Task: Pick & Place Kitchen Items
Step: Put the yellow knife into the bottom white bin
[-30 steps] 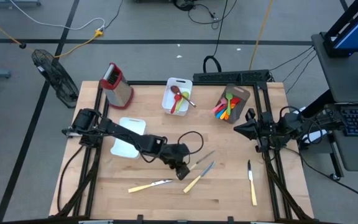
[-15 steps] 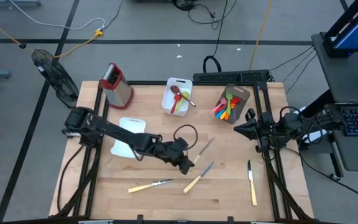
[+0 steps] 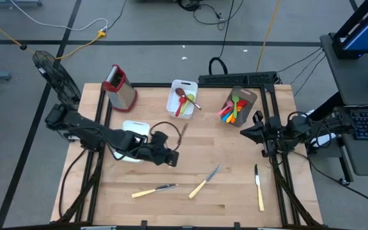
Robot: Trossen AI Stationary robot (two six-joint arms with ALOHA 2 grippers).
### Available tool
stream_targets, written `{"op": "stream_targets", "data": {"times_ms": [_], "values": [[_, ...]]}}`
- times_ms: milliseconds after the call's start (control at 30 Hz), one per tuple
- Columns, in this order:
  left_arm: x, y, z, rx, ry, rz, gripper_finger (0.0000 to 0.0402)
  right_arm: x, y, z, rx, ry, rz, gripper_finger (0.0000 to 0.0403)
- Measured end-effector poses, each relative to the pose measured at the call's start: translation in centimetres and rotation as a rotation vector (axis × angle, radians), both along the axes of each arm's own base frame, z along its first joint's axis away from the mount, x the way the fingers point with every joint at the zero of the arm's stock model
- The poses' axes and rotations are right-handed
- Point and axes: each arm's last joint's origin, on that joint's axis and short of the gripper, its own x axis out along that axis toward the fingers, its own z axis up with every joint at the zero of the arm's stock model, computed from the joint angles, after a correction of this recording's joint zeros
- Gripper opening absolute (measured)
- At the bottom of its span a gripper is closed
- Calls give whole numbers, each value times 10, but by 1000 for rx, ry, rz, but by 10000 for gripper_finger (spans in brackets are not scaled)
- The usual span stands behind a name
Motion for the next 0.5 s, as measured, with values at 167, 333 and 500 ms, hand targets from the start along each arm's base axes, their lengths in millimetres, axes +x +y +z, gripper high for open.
{"op": "stream_targets", "data": {"times_ms": [167,333,500], "values": [[-22,0,4,-50,97,89,41,0,0,0,-67,0,-10,4],[-44,1,12,-108,169,154,41,-1,0,0,-77,-3,-15,4],[-65,5,19,-174,249,218,41,-1,0,0,-75,-3,-15,4]]}}
